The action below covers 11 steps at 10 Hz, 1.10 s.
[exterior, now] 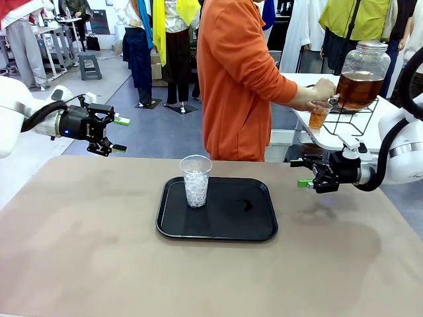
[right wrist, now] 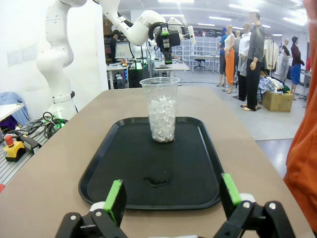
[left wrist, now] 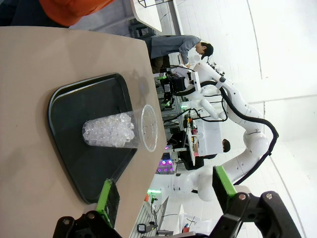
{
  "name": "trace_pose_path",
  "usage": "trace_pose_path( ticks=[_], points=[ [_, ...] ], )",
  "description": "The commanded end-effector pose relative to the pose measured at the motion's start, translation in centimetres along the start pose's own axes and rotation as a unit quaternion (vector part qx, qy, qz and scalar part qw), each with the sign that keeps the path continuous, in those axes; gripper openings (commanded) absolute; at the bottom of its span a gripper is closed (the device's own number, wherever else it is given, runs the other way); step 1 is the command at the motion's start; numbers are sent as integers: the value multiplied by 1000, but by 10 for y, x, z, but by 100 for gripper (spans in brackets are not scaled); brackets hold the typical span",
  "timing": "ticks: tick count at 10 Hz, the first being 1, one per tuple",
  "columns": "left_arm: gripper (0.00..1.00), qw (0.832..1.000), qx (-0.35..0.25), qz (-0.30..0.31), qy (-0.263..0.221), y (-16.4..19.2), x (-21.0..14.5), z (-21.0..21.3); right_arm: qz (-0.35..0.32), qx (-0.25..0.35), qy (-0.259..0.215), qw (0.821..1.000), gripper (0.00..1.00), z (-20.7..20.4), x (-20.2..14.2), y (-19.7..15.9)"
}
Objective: Pour the drink into the iced cup.
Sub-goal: Pick up the iced cup indicated by the human and present it to them.
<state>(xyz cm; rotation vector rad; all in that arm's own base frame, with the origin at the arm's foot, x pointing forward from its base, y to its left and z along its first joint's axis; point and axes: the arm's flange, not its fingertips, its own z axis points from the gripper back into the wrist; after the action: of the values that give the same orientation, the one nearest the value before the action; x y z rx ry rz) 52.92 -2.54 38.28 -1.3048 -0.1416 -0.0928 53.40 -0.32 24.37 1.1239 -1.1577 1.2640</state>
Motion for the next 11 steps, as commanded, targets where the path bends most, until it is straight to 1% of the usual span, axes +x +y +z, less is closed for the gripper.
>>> trace_pose_path(
  ticks=[1,11],
  points=[
    [100,1000,-4,-2,-1,-1,0,1,-1,0,0,1000,100,-1,2,-1],
    [100,1000,-4,-2,-1,-1,0,1,-1,0,0,1000,100,-1,2,-1]
  ],
)
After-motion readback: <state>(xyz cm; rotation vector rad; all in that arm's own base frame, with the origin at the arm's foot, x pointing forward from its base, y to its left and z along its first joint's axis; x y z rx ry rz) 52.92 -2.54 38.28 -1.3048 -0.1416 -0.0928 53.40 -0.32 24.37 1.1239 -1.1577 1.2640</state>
